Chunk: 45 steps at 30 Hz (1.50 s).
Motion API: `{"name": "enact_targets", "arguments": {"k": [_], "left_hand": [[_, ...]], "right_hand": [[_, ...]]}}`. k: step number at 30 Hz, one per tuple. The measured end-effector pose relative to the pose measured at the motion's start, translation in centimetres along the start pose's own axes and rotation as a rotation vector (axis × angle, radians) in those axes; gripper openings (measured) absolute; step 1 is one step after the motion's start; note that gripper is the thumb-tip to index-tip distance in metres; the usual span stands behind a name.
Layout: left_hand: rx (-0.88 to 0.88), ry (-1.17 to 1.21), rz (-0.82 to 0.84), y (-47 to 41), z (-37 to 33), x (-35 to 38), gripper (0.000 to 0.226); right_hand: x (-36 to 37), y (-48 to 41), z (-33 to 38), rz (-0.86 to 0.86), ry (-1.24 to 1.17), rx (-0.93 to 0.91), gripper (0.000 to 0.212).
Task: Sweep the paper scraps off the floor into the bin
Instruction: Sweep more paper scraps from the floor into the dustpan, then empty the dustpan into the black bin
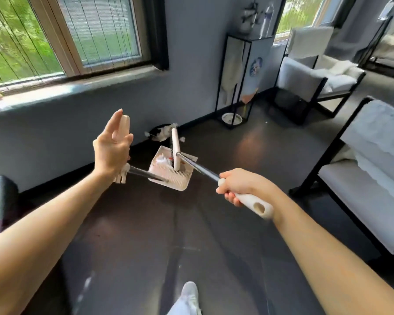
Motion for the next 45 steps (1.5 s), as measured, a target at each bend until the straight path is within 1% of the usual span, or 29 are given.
{"name": "enact_targets", "arguments": {"k": [6, 10, 14, 16, 17, 19, 21, 23, 24, 26, 28, 30, 31, 32, 34, 35, 36, 37, 38, 39, 40, 41, 42, 43, 44, 45], "left_hand": [[0.079, -0.188, -0.011, -11.4, -0.6, 5.6, 0.062], [0.112, -0.255, -0.018, -18.7, -0.6, 9.4, 0.061], [0.177, -0.390, -0.037, -25.3, -0.3, 13.0, 0.059], [0.194, -0.452, -0.026, -28.0, -0.3, 14.6, 0.058], [0.207, -0.479, -0.006, -29.4, -0.2, 15.3, 0.058], [0.258, -0.510, 0.069, -31.8, 0.0, 16.9, 0.057], [0.392, -0.619, 0.156, -33.7, 0.3, 18.6, 0.058], [0.505, -0.727, 0.255, -35.6, 1.0, 20.5, 0.060], [0.529, -0.751, 0.314, -35.3, 1.6, 21.2, 0.060], [0.629, -0.767, 0.440, -35.0, 3.0, 23.2, 0.068], [0.733, -0.793, 0.564, -34.4, 4.4, 24.4, 0.086], [0.886, -0.864, 0.630, -34.2, 5.7, 25.4, 0.104], [0.920, -0.893, 0.694, -34.0, 6.1, 25.9, 0.105], [0.936, -0.897, 0.778, -33.6, 6.1, 26.4, 0.097], [0.922, -0.939, 0.893, -32.9, 6.0, 27.8, 0.062], [0.843, -0.992, 0.984, -32.6, 5.8, 28.7, 0.059], [0.711, -1.008, 1.082, -32.2, 5.6, 29.4, 0.062], [0.557, -1.004, 1.135, -31.9, 5.4, 30.0, 0.061], [0.404, -0.949, 1.154, -31.6, 5.2, 30.5, 0.061], [0.242, -0.880, 1.155, -31.5, 5.2, 30.7, 0.069], [0.113, -0.815, 1.142, -31.5, 5.6, 30.9, 0.082], [0.034, -0.791, 1.141, -31.3, 5.9, 30.9, 0.093], [0.004, -0.811, 1.149, -31.2, 6.0, 30.9, 0.099], [0.002, -0.867, 1.156, -31.0, 6.4, 31.0, 0.101], [0.023, -0.925, 1.166, -30.7, 6.4, 31.2, 0.097], [0.053, -0.983, 1.180, -30.3, 6.6, 31.3, 0.089]], "right_hand": [[-5.6, -9.1, 8.8, 0.030, -0.077, 0.001, 0.023], [-10.1, -14.9, 14.7, 0.085, -0.125, -0.043, 0.022], [-14.0, -20.5, 19.6, 0.122, -0.156, -0.099, 0.033], [-15.2, -22.5, 21.5, 0.138, -0.154, -0.116, 0.030], [-15.8, -23.4, 22.3, 0.128, -0.162, -0.116, 0.032], [-16.9, -25.2, 23.9, 0.116, -0.179, -0.115, 0.046], [-17.5, -26.7, 25.1, 0.116, -0.193, -0.107, 0.053], [-17.7, -28.4, 26.2, 0.123, -0.200, -0.093, 0.049], [-17.5, -28.5, 26.1, 0.119, -0.181, -0.094, 0.045], [-17.3, -29.5, 26.4, 0.125, -0.204, -0.076, 0.043], [-17.1, -30.3, 26.4, 0.130, -0.244, -0.059, 0.047], [-17.3, -30.7, 26.4, 0.133, -0.282, -0.047, 0.052], [-17.4, -30.9, 26.3, 0.132, -0.289, -0.042, 0.051], [-17.5, -31.0, 26.1, 0.133, -0.300, -0.033, 0.050], [-17.9, -31.0, 25.7, 0.147, -0.338, -0.018, 0.050], [-18.1, -31.0, 25.5, 0.147, -0.356, -0.012, 0.052], [-18.3, -30.9, 25.4, 0.140, -0.363, -0.010, 0.053], [-18.5, -30.9, 25.3, 0.129, -0.359, -0.011, 0.054], [-18.7, -30.9, 25.2, 0.116, -0.355, -0.014, 0.055], [-18.8, -30.9, 25.1, 0.102, -0.353, -0.016, 0.056], [-18.9, -31.0, 25.0, 0.091, -0.358, -0.015, 0.056], [-19.0, -31.0, 25.0, 0.082, -0.367, -0.015, 0.056], [-19.0, -31.0, 24.9, 0.074, -0.376, -0.016, 0.056], [-18.9, -31.1, 24.8, 0.067, -0.382, -0.020, 0.054], [-18.7, -31.3, 24.8, 0.058, -0.386, -0.028, 0.050], [-18.1, -31.5, 24.6, 0.044, -0.391, -0.040, 0.046]]}}
Point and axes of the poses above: each hand's wrist, its own y-axis away from the middle knuckle, its own x-axis out of the palm, z = x × y, the point moved 4 cm from there along -y, towards the middle knuckle, and after that the axes turned 2 degrees about -y, right-handed, at the moved point
